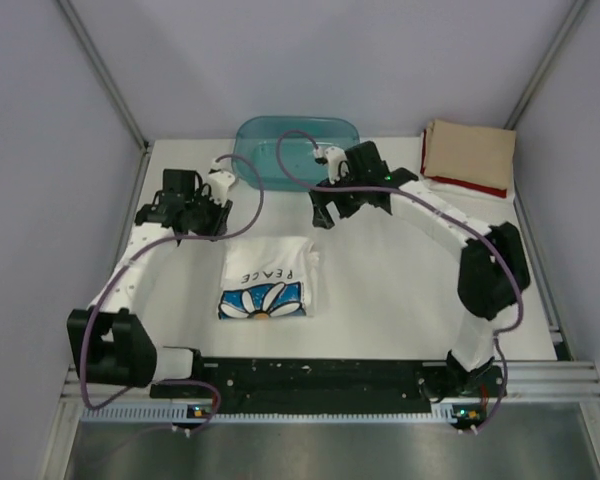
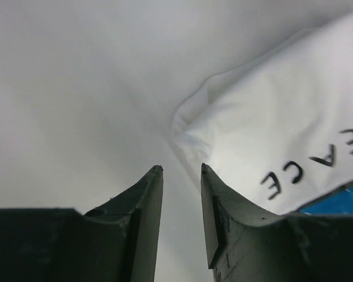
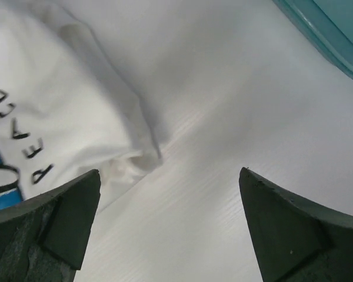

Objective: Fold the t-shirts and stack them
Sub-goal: Fold the long partially folded tshirt into a neat square, then smooth out wrinkles on the folded tshirt

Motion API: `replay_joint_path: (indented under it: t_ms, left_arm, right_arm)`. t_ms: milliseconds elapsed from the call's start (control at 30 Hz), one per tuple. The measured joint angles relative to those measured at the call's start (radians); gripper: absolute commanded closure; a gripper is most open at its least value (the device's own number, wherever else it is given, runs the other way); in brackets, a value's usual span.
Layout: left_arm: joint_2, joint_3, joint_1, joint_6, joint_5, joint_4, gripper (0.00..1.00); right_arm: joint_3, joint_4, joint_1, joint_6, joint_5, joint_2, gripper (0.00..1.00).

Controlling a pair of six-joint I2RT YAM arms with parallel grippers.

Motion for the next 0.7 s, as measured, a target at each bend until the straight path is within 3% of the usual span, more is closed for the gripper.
replay_joint_path:
  t_ms: [100,133,167,233,267,300,500,700]
  left_arm:
    - [-0.161,-0.086,-0.018,-0.005,0.105,0.011,0.78]
    - [-0.2,-0.114,-0.022,-0.006,0.148,0.005,0.78]
    - [-0.217,-0.133,-0.024,-0.007,0.184,0.002,0.78]
    - [-0.215,-0.164,-0.024,-0.009,0.273,-0.009,0.81]
    - [-0.19,-0.172,-0.024,-0.012,0.313,-0.012,0.83]
    - [-0.154,-0.177,-0.024,-0.017,0.347,-0.013,0.85]
    - [0.069,-0.176,-0.024,-0.054,0.462,-0.019,0.88]
    - [0.205,-0.152,-0.014,-0.09,0.417,0.025,0.88]
  right_arm:
    - [-0.212,0.161,0.06,0.083,0.0,-0.271,0.01]
    - [-0.27,0.226,0.088,0.111,-0.025,-0.344,0.07]
    - [-0.317,0.283,0.123,0.142,-0.062,-0.406,0.23]
    - [-0.373,0.382,0.182,0.19,-0.13,-0.465,0.71]
    - [-0.397,0.439,0.213,0.214,-0.162,-0.471,0.88]
    - [-0.425,0.49,0.237,0.245,-0.186,-0.465,0.96]
    - [-0.67,0.701,0.261,0.435,-0.237,-0.337,1.0]
    - [-0.792,0.743,0.263,0.498,-0.228,-0.194,1.0]
